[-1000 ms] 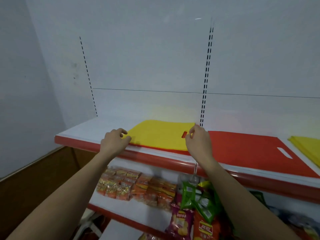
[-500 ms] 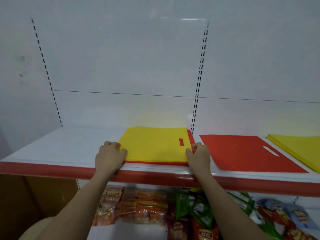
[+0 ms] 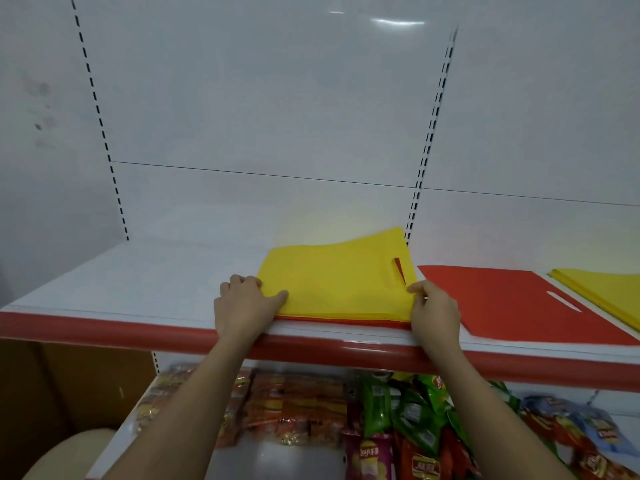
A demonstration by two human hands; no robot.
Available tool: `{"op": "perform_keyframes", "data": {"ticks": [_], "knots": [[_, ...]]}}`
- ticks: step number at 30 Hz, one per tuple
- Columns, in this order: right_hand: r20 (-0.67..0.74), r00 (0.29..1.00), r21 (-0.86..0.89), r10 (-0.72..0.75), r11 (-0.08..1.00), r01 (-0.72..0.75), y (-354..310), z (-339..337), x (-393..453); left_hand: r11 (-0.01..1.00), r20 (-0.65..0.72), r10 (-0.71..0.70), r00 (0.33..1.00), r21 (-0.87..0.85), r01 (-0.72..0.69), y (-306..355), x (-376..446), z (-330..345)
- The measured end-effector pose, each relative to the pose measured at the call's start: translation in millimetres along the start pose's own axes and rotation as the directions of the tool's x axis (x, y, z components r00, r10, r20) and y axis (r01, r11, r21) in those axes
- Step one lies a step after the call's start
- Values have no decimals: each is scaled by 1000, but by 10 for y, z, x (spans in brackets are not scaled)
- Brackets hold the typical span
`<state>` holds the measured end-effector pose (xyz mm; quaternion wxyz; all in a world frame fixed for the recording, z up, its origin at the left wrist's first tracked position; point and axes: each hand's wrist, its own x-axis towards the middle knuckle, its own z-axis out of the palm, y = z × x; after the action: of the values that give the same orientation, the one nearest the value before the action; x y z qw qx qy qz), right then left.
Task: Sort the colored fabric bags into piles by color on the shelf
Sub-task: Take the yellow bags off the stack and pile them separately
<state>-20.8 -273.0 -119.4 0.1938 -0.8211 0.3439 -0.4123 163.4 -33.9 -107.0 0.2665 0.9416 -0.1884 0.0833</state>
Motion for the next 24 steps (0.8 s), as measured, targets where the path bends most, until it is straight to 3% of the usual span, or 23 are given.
{"op": "perform_keyframes", "data": {"ticks": [6,10,13,16,17,19,21,24], "knots": [[2,993,-68,-115,991,115,-25,8,-11,999,13,27,1000,-47,-26,-12,22,0],[-3,985,-139,-170,976,168,-179,-115,-34,994,-12,83,996,73,-82,24,-7,-73],[-6,987,-66,-163,985,162,-402,-255,-1,987,-26,121,992,111,-117,129,59,-273],[60,997,154,-54,987,44,-594,-480,89,959,91,115,989,-270,-86,209,170,-493],[93,996,242,-6,970,-17,-632,-582,110,894,156,111,981,-448,-29,223,177,-558],[139,986,375,88,917,-135,-672,-809,147,672,299,110,948,-725,150,268,119,-677],[181,973,447,143,869,-211,-681,-1032,144,496,376,149,915,-828,260,356,-4,-789],[228,959,502,172,823,-267,-617,-1345,100,445,359,191,914,-861,246,513,-206,-888]]}}
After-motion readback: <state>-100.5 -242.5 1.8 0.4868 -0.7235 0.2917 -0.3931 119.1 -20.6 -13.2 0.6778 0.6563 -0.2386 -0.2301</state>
